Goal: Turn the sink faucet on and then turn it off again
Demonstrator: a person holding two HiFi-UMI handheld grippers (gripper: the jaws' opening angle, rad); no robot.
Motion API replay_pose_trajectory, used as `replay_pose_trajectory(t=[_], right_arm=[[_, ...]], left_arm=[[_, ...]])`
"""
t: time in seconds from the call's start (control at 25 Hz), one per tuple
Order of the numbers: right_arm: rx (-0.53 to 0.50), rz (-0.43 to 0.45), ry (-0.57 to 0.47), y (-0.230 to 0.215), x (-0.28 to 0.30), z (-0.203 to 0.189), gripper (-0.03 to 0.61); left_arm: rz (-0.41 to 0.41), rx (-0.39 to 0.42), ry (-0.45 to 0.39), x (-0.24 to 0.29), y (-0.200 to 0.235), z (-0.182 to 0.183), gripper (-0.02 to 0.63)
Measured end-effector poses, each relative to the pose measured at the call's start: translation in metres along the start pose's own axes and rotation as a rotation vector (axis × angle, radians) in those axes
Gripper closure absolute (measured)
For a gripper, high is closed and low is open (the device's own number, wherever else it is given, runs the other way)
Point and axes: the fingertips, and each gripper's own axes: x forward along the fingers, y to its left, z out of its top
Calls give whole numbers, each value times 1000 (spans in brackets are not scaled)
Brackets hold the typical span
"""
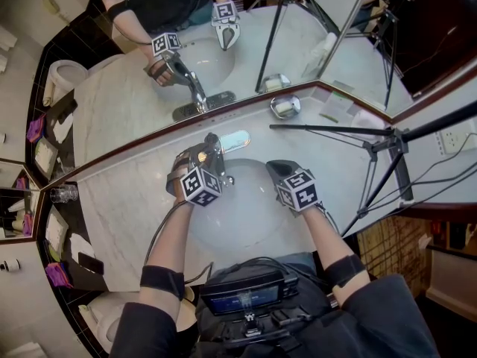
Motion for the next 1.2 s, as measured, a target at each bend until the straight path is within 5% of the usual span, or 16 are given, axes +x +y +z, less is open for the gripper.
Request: replay_pose_trajectory(t=[0.16,0.92,1.08,1.2], right_arm=[[2,1,-6,1,0,2,554],[-18,20,-25,11,-3,14,554],[-31,33,-31,19,-3,18,554],[-42,41,-34,25,-3,22,554]], left_arm=[[-54,11,2,1,1,1,491],[-32,-41,-4,-27,-6,0,509],[-10,-90,-32,-48,-9,1,509],[29,-186,-69,-68,-4,1,587]])
